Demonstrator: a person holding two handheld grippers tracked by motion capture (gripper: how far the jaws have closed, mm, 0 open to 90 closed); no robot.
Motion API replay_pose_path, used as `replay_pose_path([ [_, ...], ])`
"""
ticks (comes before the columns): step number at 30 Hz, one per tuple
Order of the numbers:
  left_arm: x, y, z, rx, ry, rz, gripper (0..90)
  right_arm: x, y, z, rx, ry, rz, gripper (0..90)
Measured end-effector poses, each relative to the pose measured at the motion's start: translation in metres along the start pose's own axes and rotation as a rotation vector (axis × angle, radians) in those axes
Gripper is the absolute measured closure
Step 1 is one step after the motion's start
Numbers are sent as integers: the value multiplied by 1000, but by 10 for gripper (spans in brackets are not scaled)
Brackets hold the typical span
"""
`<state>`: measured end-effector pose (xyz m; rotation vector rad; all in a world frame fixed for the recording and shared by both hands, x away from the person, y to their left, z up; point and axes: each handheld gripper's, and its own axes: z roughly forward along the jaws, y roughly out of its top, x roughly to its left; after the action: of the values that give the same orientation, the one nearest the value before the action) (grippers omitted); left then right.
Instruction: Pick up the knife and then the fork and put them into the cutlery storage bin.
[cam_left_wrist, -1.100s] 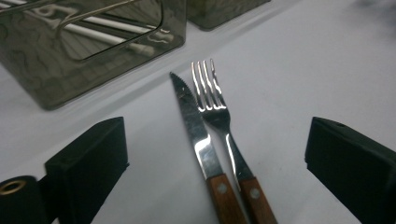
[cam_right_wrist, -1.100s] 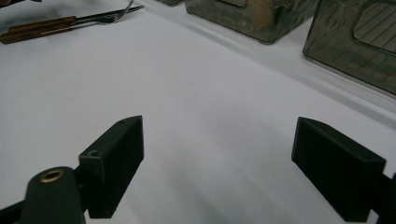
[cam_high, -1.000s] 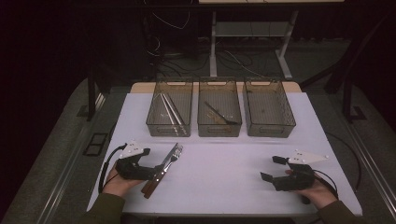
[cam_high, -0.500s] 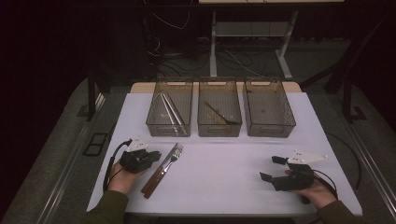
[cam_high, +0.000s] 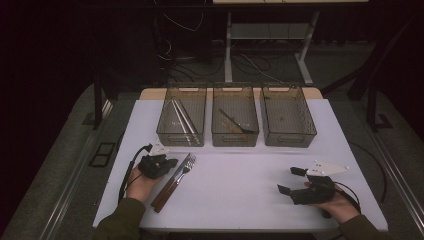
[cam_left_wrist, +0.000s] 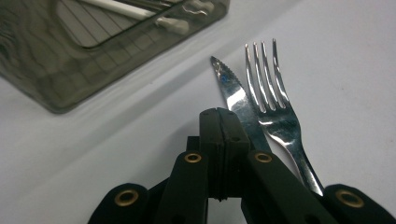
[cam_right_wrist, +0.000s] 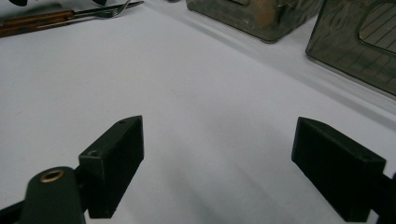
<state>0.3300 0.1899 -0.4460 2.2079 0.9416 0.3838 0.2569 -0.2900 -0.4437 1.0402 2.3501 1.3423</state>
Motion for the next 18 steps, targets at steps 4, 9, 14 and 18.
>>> replay_pose_path([
  [4, -1, 0, 1, 8, -10, 5, 891, 0, 0, 0, 5, -2, -5, 167],
  [9, -2, 0, 2, 2, -25, -9, 891, 1, 0, 1, 7, -1, -12, 167],
  [14, -2, 0, 3, -3, -40, -17, 892, 1, 0, 2, 10, -3, -13, 167],
  [18, -3, 0, 3, -5, -55, -21, 891, 1, 0, 2, 10, -3, -15, 167],
])
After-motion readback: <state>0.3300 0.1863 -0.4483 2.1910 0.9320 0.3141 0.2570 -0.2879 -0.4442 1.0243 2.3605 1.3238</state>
